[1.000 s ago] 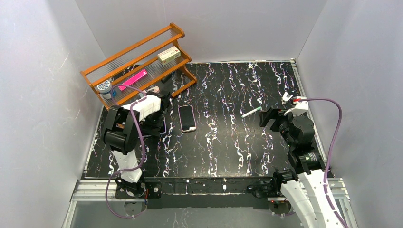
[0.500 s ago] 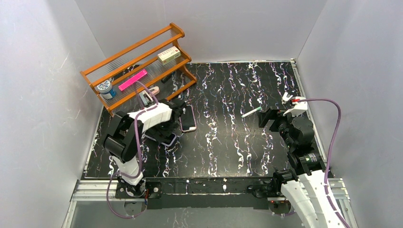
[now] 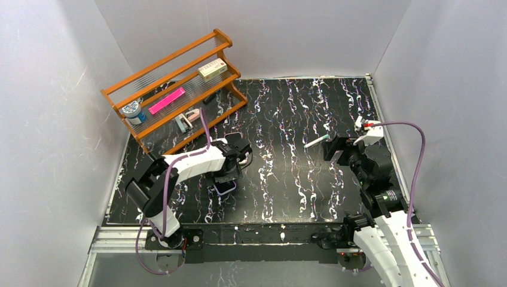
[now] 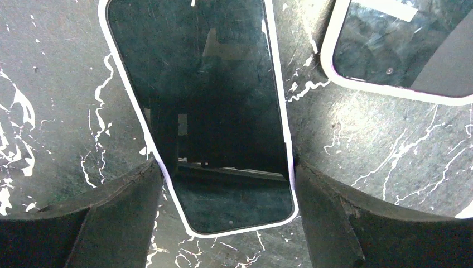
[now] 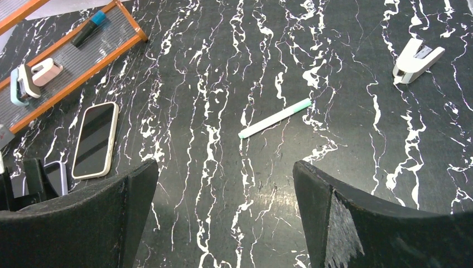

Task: Take the phone out of the phone case
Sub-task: Adjust the phone at the center of the board.

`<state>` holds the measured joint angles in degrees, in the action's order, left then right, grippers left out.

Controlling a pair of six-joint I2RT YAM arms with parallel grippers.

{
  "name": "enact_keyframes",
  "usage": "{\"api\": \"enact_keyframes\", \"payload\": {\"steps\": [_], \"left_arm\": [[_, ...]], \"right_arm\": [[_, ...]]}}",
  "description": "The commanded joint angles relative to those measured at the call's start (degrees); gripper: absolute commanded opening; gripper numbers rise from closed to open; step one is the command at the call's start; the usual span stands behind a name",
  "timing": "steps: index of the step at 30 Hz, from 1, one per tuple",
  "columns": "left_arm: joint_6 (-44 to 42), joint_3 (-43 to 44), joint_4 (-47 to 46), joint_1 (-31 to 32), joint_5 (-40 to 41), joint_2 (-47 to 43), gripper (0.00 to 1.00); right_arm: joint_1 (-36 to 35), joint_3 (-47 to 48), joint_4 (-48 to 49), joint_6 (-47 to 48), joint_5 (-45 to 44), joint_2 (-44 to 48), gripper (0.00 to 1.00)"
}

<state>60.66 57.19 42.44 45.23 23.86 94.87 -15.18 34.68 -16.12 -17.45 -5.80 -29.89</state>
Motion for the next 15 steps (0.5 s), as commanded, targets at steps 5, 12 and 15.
{"api": "enact_keyframes", "payload": {"steps": [5,12,15], "left_arm": [[4.0,-6.7,-4.2,-0.3,-2.3,-3.7,0.97],[11.8,-10.1,-8.0,-2.9,-2.8,-5.5,0.98],[12.1,-10.4,-8.9,-4.2,-1.6,-5.3,0.98]], "right_arm": [[-0.6,0.2,2.3,1.1,0.2,-0.8,0.99],[-1.1,0.1,2.5,1.1,0.9,-1.1,0.99],[-1.2,0.1,2.4,1.2,0.6,-1.1,0.99]]}}
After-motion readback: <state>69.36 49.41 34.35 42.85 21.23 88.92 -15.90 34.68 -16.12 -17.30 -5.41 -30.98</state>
